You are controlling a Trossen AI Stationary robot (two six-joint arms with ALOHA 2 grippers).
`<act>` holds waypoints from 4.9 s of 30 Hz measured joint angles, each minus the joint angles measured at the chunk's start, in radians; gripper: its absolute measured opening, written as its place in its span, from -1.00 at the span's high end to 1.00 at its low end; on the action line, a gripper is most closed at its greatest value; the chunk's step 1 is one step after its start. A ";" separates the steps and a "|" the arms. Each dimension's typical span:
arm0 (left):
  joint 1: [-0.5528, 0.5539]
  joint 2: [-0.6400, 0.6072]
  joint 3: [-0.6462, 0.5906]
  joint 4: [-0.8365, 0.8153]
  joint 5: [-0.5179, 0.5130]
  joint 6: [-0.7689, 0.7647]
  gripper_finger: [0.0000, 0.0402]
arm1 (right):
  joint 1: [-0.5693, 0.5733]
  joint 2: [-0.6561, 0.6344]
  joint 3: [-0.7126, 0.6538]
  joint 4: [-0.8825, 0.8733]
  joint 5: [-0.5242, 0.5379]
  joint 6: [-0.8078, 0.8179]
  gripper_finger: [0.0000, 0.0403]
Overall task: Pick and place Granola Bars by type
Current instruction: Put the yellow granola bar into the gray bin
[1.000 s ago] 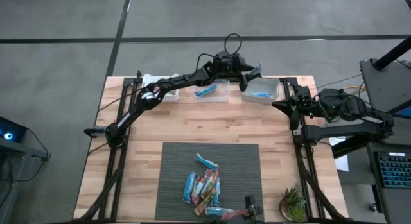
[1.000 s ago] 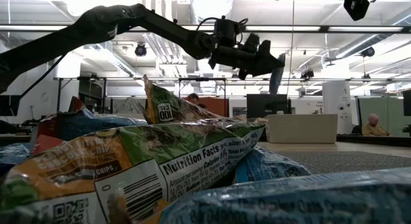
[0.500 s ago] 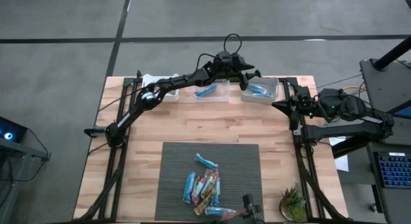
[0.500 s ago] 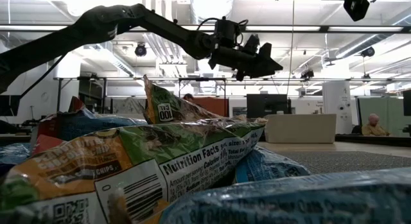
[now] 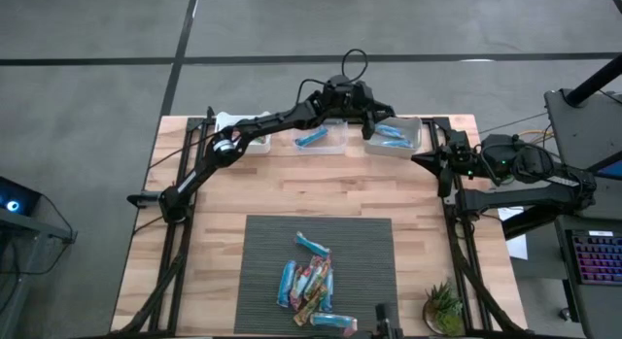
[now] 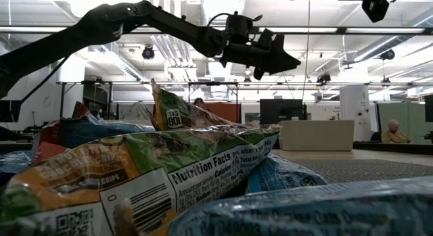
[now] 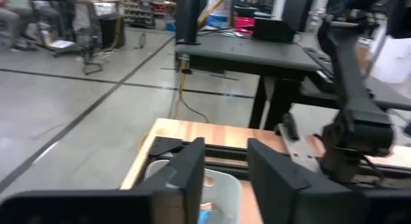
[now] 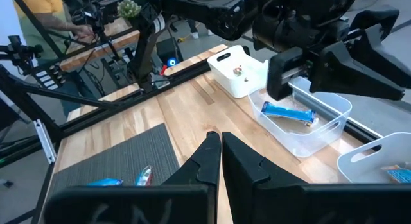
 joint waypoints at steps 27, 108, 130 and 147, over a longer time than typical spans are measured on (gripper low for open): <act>-0.095 -0.302 0.007 -0.594 0.040 0.143 1.00 | 0.000 0.000 0.000 -0.003 -0.008 -0.026 0.96; -0.431 -1.335 -1.210 -0.157 -0.369 -0.197 1.00 | 0.000 0.012 0.000 -0.003 -0.112 -0.003 0.96; -0.431 -1.476 -1.311 -0.222 -0.260 -0.159 1.00 | 0.000 0.249 0.000 0.257 -0.189 -0.006 0.96; -0.431 -1.560 -1.311 -0.288 -0.240 -0.152 1.00 | 0.003 0.396 0.015 0.423 -0.280 0.001 0.96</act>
